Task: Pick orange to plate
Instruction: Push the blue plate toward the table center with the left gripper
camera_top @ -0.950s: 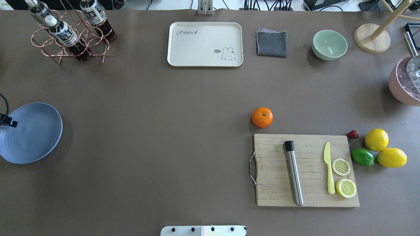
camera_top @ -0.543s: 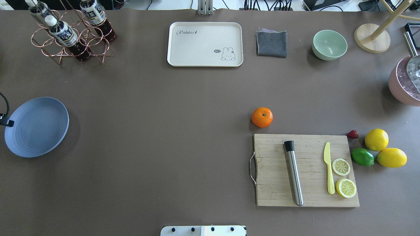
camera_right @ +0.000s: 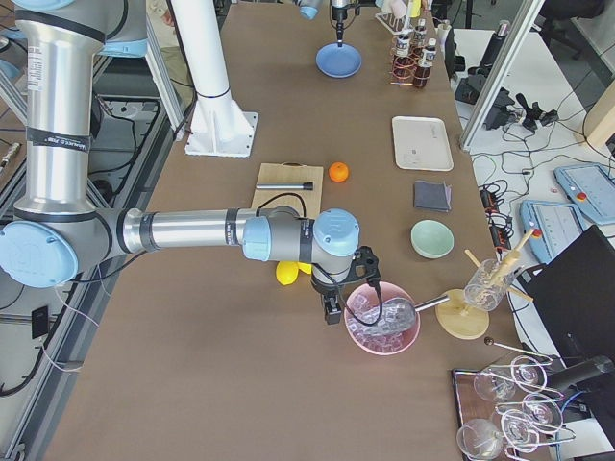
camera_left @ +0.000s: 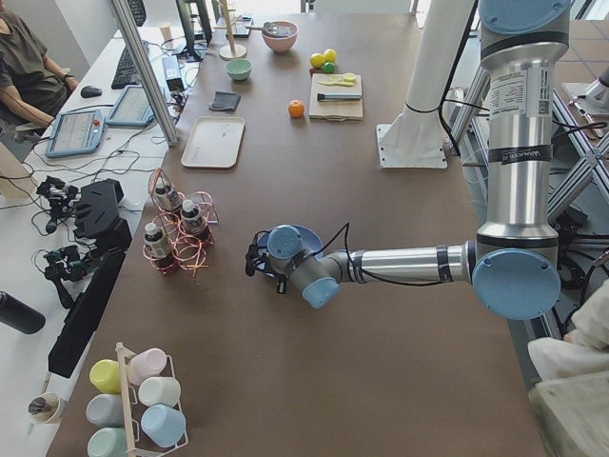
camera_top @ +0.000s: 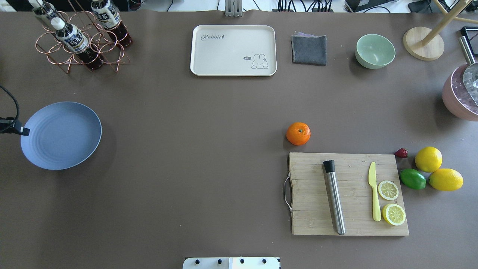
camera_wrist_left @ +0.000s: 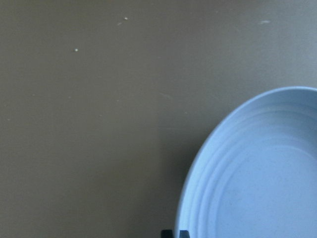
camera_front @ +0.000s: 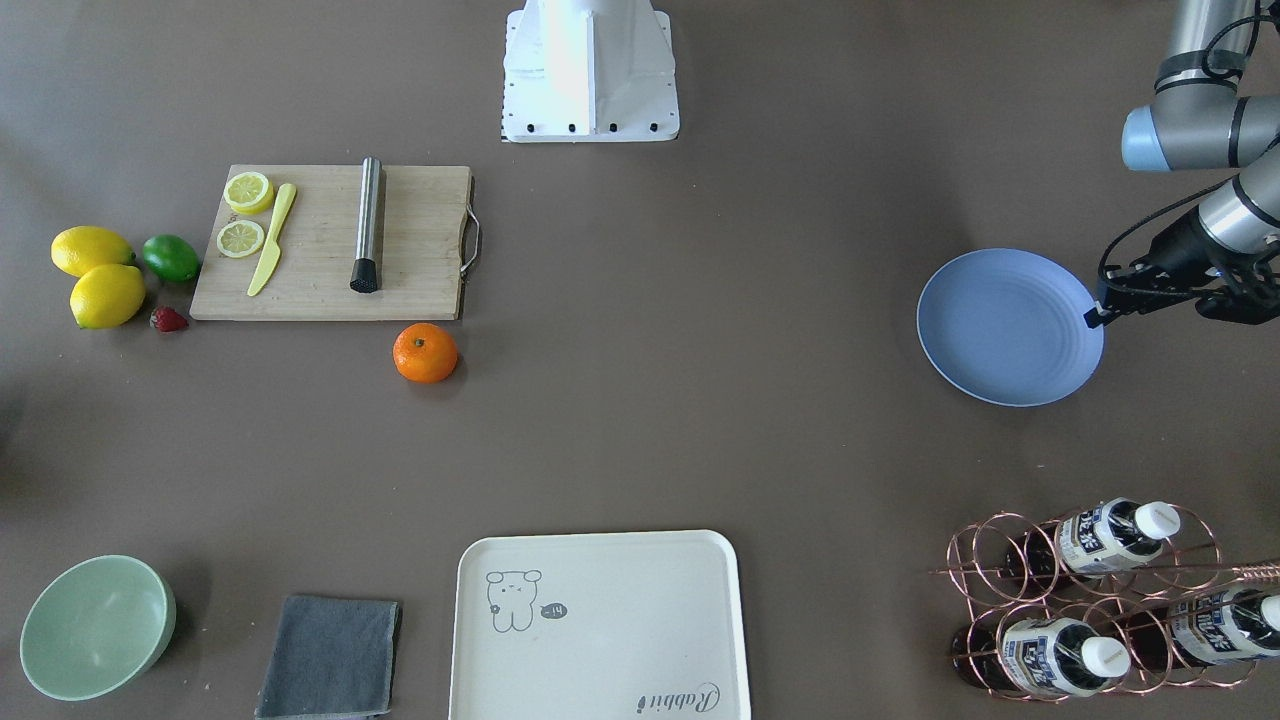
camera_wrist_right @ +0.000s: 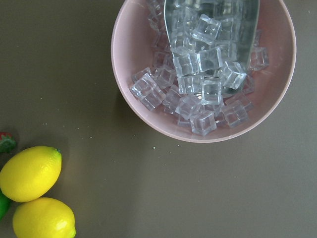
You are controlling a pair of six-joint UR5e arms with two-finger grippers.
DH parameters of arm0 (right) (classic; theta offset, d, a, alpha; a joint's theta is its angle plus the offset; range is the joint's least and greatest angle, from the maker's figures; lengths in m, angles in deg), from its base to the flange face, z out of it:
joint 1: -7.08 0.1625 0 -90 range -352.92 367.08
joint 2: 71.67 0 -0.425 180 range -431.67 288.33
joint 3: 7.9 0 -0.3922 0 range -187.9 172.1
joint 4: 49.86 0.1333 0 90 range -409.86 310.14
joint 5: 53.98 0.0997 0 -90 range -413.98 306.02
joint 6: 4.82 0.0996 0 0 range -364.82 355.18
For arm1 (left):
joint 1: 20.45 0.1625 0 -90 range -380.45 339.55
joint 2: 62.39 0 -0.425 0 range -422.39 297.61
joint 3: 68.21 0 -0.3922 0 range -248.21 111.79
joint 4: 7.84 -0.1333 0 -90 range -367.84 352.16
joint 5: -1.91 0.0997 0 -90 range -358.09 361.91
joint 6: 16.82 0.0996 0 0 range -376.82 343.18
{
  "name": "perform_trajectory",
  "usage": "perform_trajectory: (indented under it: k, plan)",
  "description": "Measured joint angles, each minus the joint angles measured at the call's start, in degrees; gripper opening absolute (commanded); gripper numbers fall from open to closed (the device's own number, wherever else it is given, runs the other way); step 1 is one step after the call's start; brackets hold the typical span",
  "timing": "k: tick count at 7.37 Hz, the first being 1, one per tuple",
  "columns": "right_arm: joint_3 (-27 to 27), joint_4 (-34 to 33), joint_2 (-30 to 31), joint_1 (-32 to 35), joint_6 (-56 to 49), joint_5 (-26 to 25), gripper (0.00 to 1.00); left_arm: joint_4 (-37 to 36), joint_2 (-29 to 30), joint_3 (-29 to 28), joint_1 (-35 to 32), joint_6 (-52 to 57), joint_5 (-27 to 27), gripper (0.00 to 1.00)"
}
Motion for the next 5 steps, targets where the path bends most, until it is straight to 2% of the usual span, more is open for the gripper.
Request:
perform_trajectory:
  k: [3,4,5]
  plan:
    - [2.15,-0.01,-4.93,-5.60,5.64,1.90,1.00,-11.82,3.84,14.85,5.46,-13.32,0.62,0.00]
    - [4.31,0.02,-6.66,-9.14,11.47,1.93,1.00,-12.97,5.22,18.14,8.16,-17.09,3.01,0.00]
    - [6.62,0.04,-8.44,-12.83,17.62,1.88,1.00,-13.43,7.68,20.03,12.41,-21.90,7.98,0.00]
